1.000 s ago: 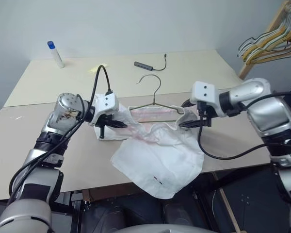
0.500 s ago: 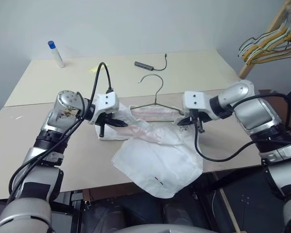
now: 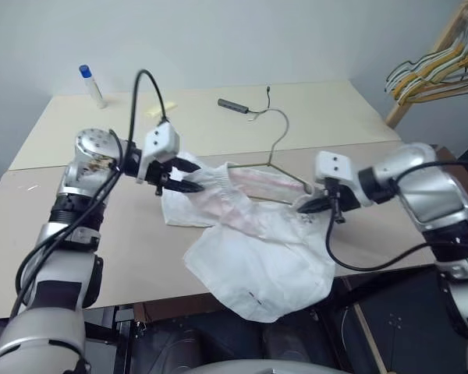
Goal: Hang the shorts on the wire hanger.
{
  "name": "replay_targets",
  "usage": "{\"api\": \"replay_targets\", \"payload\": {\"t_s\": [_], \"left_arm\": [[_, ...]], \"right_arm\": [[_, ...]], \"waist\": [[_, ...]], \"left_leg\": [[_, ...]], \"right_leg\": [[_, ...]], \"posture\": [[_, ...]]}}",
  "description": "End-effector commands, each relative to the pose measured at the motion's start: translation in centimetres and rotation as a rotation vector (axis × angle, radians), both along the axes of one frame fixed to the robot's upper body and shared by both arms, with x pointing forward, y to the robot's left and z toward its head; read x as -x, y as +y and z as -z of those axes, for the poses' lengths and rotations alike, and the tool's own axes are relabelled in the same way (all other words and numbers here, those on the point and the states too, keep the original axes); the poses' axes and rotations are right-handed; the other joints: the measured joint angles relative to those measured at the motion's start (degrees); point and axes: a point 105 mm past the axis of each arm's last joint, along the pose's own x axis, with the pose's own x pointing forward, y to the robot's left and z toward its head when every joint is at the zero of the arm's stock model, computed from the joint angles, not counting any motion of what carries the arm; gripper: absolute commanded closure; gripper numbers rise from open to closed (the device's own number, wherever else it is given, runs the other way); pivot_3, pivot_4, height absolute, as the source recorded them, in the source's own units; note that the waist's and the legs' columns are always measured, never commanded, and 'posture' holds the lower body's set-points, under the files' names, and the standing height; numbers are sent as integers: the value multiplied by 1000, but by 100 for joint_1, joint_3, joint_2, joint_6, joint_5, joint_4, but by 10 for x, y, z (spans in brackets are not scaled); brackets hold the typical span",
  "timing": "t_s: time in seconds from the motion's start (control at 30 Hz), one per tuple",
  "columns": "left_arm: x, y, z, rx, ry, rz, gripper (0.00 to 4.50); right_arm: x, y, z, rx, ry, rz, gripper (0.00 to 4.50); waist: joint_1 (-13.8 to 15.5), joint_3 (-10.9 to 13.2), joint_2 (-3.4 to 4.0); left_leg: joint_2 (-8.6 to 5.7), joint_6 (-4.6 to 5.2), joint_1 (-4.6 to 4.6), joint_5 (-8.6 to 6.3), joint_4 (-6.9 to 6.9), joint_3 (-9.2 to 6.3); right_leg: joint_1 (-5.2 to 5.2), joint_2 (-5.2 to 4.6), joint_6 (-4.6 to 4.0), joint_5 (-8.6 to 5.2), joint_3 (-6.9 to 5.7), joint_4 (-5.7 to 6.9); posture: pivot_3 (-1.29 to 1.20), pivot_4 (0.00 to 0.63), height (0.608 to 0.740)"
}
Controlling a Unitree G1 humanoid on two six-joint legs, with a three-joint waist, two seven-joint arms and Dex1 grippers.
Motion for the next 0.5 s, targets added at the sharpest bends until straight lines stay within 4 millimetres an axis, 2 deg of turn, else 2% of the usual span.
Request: {"api": "replay_targets", "payload": {"t_s": [0.03, 0.13, 0.2, 0.3, 0.5], "left_arm": [[-12, 12, -36, 87, -122, -76, 895], [-23, 11, -66, 261, -184, -180, 90], [-20, 4, -83, 389, -157, -179, 90], [9, -24, -102, 583, -57, -56, 90], [52, -55, -124, 788, 79, 74, 90]], "right_arm": [[9, -12, -16, -89, 9, 113, 4500], [18, -35, -12, -150, 62, 306, 4500], [22, -49, -10, -180, 82, 439, 4500], [26, -81, -10, -228, 109, 738, 4500], [37, -122, -30, -299, 99, 1078, 4500]], "waist": [[-11, 0, 0], [-3, 0, 0], [2, -1, -1], [15, -1, -1], [-48, -6, 7]], "left_leg": [[0, 0, 0, 0, 0, -1], [0, 0, -1, 0, -1, -2], [0, 0, -3, 0, 5, -3], [-1, 0, -7, -1, 10, -7], [-2, 0, 5, -1, 9, -15]], "right_leg": [[0, 0, 0, 0, 0, 0], [0, 0, 0, 0, -1, -2], [1, -2, 2, 1, 0, 0], [3, -6, 4, 2, -2, 1], [2, -4, 6, 1, 13, 18]], "posture": [[-116, 0, 740], [-128, 0, 740], [-136, 0, 740], [-154, 0, 740], [-199, 0, 740]]}}
